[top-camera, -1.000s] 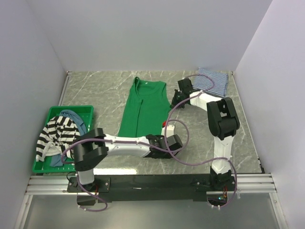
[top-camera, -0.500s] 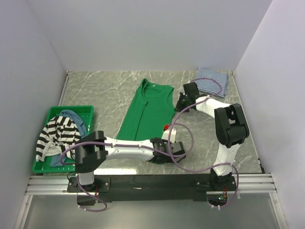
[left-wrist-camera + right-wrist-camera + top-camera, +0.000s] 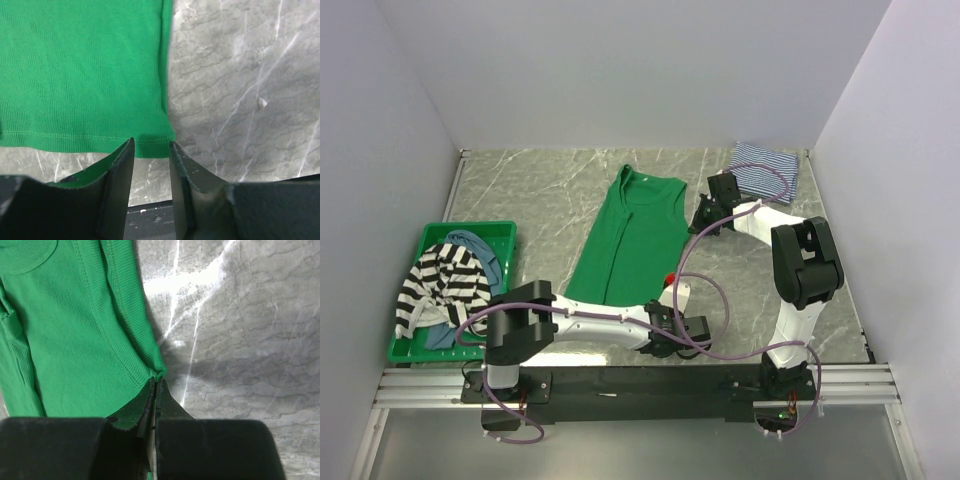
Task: Fold and stack the tank tops
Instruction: Fold the tank top
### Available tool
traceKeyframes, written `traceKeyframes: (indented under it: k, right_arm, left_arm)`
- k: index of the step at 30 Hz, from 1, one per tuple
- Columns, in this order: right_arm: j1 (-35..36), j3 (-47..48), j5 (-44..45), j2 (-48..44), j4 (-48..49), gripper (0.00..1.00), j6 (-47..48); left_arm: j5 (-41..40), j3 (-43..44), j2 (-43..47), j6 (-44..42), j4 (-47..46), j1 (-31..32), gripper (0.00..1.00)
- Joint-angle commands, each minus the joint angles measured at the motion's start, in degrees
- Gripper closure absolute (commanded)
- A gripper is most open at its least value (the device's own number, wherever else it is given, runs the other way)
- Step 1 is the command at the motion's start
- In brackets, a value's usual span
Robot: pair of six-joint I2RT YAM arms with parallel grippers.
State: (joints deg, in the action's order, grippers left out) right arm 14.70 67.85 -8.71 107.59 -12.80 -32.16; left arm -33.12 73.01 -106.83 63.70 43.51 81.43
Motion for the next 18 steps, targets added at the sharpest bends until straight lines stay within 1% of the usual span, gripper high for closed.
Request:
traceKeyframes:
  k: [1,6,11,13,14,15,16,17,18]
  right_arm:
    - [-0.8,-0.7,0.2,-2.7,2.0,1.0,-0.4]
    - [-0.8,-1.1,0.4,-2.3,2.2,1.0,-0.4]
    - [-0.8,-1.1,0.0,-2.5,2.2,1.0,-0.4]
    - [-0.9,-1.1,0.3,-2.6,2.2,1.0,-0.4]
    - [-0.9,-1.2,0.3,-2.7,2.1,1.0,-0.4]
    - [-1.0,-1.2,0.4,-2.8,2.2,1.0,-0.4]
    - [-1.0,-1.2,0.5,-3.1,2.0,1.0,-0.3]
    - [-1.1,-1.2,0.5,-3.2,1.8,1.0,-0.3]
    - [-1.0,-1.1,1.0,-3.4,1.5,1.0,-0.4]
  left_arm:
    - [-2.8,2.1,-1.2,-2.0,-1.8,1.2,0.61]
    - [-2.1,1.9,-2.0,-2.7,-3.5,1.5,0.62]
    - [-3.3,2.4,-3.7,-1.7,-2.3,1.4,0.64]
    - [-3.5,2.0,-3.4,-1.1,-2.5,1.4,0.69]
    - [-3.6,1.8,-3.2,-1.0,-2.8,1.4,0.74]
    - [-3.7,1.3,-3.0,-0.9,-2.8,1.4,0.85]
    - [-4.0,1.1,-2.0,-0.5,-3.1,1.4,0.92]
    - [-3.9,0.0,-1.3,-0.5,-3.5,1.5,0.98]
    - [-3.4,-0.8,0.9,-0.6,-5.3,1.5,0.99]
